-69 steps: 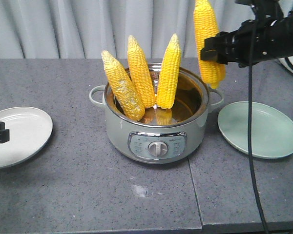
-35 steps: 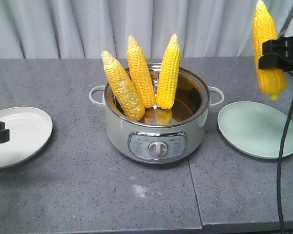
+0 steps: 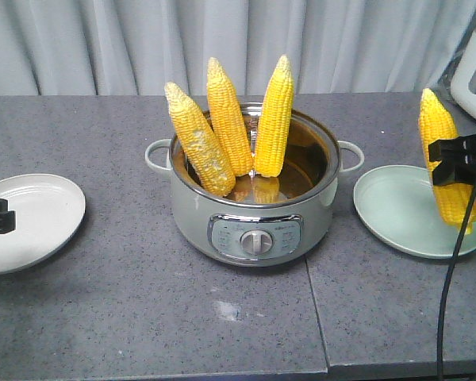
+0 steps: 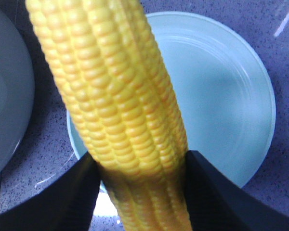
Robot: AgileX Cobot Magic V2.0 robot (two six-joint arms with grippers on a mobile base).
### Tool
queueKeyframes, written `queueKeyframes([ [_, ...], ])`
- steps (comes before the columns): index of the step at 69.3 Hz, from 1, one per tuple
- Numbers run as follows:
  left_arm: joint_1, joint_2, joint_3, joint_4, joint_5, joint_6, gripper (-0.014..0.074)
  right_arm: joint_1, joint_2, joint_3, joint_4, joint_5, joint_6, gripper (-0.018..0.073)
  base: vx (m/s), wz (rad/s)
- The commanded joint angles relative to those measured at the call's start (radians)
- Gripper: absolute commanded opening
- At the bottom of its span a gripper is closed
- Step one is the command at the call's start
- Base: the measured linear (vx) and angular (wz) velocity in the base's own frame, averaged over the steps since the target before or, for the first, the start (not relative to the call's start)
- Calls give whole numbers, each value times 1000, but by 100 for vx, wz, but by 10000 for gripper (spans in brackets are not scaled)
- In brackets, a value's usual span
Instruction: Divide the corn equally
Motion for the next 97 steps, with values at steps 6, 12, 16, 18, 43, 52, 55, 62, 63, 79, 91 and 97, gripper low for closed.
queueKeyframes([
  [6, -8, -14, -33, -9, -59, -2, 443, -5, -131, 76, 9, -95, -4, 184, 0, 0],
  [12, -8, -14, -33, -9, -59, -2, 443, -5, -184, 139, 9, -152, -4, 184, 0, 0],
  [16, -8, -14, -33, -9, -59, -2, 443, -5, -217, 175, 8, -180, -5, 184, 0, 0],
  [18, -8, -14, -33, -9, -59, -2, 443, -5, -230, 191, 8, -198, -5, 184, 0, 0],
  [43, -8, -14, -33, -9, -59, -2, 443, -5, -260, 224, 14, -200, 5, 184, 0, 0],
  [52, -8, -14, -33, -9, -59, -2, 443, -5, -260, 224, 14, -205, 5, 184, 0, 0],
  [55, -8, -14, -33, -9, -59, -2, 443, -5, -260, 224, 14, -204, 5, 184, 0, 0],
  [62, -8, -14, -33, -9, -59, -2, 443, -5, -260, 224, 14, -203, 4, 184, 0, 0],
  [63, -8, -14, -33, -9, -59, -2, 443, -5, -260, 224, 14, -203, 4, 184, 0, 0],
  [79, -8, -14, -33, -9, -59, -2, 443, -5, -260, 224, 14, -203, 4, 184, 0, 0],
  [91, -8, -14, -33, -9, -59, -2, 443, -5, -260, 224, 14, -203, 4, 184, 0, 0],
  [97, -8, -14, -33, -9, -59, -2, 443, -5, -260, 224, 14, -203, 4, 184, 0, 0],
])
